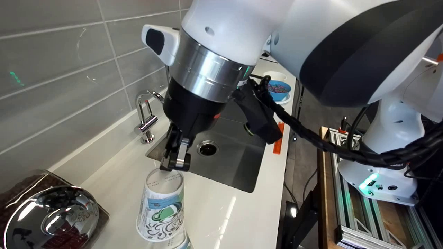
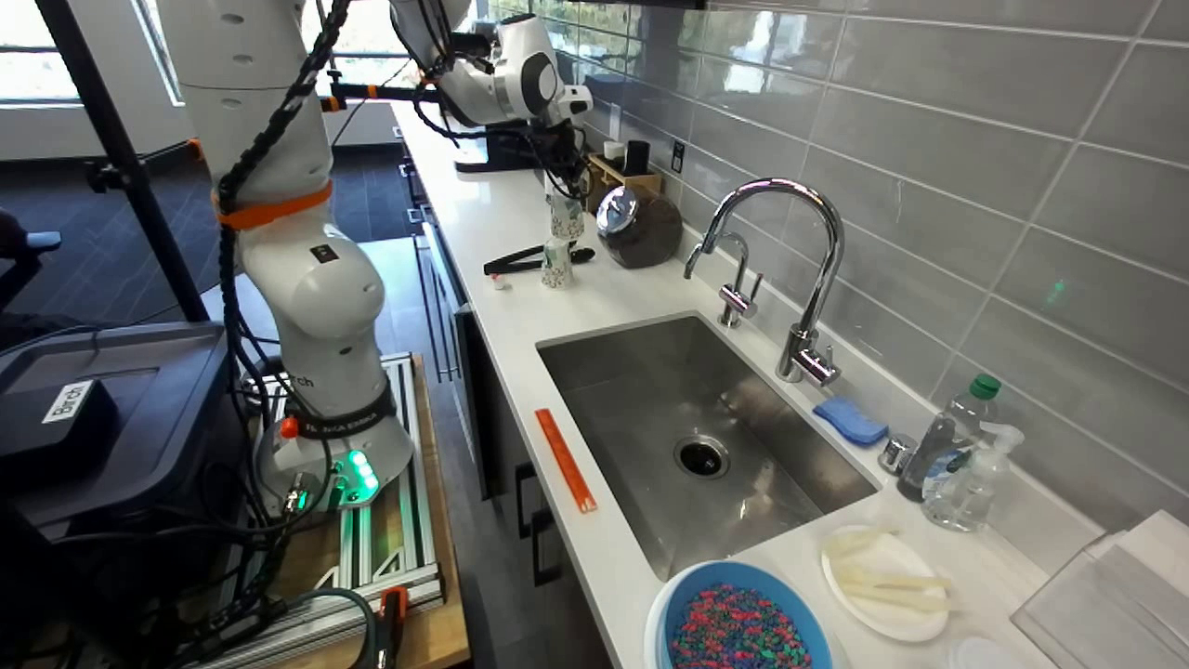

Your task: Take the coffee cup off of the other one

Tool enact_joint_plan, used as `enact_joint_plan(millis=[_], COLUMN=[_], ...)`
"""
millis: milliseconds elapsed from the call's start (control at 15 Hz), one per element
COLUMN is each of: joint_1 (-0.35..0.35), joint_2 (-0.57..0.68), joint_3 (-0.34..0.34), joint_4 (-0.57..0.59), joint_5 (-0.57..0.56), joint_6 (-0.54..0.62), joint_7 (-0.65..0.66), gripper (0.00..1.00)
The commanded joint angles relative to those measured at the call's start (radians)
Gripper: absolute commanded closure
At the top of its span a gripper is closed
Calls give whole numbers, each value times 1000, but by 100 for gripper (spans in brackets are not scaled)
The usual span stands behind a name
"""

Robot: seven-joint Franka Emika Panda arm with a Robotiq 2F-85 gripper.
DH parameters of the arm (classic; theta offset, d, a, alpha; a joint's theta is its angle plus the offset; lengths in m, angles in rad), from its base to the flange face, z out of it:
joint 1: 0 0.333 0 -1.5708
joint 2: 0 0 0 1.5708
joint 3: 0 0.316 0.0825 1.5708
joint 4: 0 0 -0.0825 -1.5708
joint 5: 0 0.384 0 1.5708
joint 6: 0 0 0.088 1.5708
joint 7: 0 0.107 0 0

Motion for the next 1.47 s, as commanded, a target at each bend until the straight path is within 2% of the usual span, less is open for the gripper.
enact_joint_plan(millis=[0, 667, 1400], joint_1=[-18, -64, -102], joint_2=[-62, -123, -73], joint_3=[18, 44, 42], joint_4=[-36, -50, -53], joint_5=[-31, -31, -44], joint_6=[-56, -166, -192], joint_7=[58, 126, 170], gripper=[100, 100, 100])
